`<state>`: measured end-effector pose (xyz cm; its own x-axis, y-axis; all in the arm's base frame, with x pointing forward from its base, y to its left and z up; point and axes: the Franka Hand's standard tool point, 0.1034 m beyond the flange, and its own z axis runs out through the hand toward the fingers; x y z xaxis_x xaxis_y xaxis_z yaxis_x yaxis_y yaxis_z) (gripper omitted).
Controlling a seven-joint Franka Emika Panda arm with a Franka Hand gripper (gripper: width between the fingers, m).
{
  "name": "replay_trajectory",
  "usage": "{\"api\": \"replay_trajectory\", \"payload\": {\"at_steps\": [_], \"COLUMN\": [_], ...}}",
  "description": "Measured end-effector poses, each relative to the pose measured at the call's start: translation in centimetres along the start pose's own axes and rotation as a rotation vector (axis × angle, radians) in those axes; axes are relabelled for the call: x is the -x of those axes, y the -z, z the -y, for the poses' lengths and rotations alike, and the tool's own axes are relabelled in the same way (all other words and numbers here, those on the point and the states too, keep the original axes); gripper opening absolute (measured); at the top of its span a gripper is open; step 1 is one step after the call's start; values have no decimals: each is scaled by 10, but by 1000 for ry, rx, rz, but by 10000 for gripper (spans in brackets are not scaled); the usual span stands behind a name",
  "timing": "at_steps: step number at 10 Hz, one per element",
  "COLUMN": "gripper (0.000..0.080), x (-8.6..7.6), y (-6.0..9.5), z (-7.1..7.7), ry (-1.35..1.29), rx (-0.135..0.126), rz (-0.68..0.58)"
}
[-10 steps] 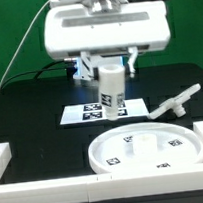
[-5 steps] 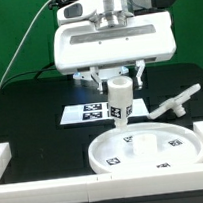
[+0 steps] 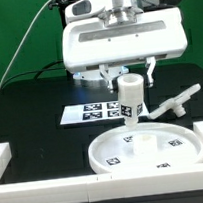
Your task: Assemble round table
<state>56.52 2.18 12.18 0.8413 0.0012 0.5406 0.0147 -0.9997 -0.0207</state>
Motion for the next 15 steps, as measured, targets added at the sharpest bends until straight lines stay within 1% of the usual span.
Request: {"api": "replay_trajectory", "payload": {"at_steps": [1,2,5,8,10,12,13,15], "gripper": [407,407,407,407,407,407,407,407], "x": [0,1,4,3,3,7,13,15], "y": [0,-3,-14,-19,-25,-28,-32,-33], "z": [1,5,19,21,19,18,18,18], "ry": [-1,3,6,5,-1,-3,-4,1], "rx": [0,-1,-22,-27,-25,-23,-21,-12], "rz": [-4,-14,1,6,5,11,16,-5]}}
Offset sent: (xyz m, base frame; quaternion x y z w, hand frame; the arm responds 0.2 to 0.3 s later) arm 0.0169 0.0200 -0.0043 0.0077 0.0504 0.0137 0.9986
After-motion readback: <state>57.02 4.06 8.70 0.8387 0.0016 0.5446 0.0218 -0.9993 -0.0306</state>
